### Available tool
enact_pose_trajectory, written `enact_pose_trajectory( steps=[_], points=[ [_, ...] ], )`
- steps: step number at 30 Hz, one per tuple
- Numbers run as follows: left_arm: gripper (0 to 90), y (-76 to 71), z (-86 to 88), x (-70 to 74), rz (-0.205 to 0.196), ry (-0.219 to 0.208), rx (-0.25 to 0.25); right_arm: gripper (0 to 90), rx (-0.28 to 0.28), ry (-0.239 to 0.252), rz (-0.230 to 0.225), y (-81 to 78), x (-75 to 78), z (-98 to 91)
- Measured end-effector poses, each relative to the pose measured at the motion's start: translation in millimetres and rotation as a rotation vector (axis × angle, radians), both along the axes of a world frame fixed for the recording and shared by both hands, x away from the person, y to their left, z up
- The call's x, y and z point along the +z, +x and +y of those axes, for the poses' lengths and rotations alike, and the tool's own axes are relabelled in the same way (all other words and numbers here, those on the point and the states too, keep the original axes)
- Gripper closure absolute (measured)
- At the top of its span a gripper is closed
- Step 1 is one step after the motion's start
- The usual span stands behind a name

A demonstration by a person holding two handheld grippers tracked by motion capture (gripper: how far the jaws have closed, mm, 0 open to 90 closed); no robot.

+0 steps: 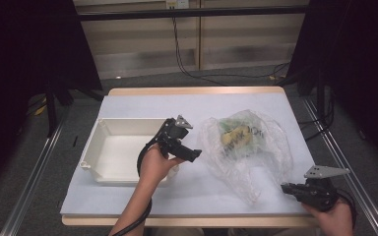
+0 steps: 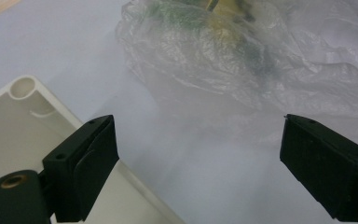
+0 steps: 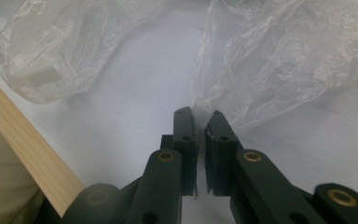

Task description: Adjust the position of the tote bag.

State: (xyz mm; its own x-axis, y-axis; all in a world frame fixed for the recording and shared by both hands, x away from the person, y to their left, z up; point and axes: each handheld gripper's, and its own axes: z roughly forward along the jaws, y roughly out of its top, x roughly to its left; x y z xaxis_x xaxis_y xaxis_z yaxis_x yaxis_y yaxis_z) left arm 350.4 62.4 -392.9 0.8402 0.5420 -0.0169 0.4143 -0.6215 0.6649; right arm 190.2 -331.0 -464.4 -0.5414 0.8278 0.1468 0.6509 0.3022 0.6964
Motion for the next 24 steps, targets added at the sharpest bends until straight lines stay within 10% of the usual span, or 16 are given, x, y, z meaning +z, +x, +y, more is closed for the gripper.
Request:
enact_pose_trajectory(
  steps=[15,24],
  points=[
    [11.1,0.1,-7.8,1.2,-0.001,0.006,-0.022,82.2,0.020,0.017,0.018,-5.4,3.4,9.0],
    [11.4,-3.0,-15.6,1.1,0.012,0.014,-0.043,64.8,-0.038,0.022,-0.004,-8.1,10.5,-5.8]
  ],
)
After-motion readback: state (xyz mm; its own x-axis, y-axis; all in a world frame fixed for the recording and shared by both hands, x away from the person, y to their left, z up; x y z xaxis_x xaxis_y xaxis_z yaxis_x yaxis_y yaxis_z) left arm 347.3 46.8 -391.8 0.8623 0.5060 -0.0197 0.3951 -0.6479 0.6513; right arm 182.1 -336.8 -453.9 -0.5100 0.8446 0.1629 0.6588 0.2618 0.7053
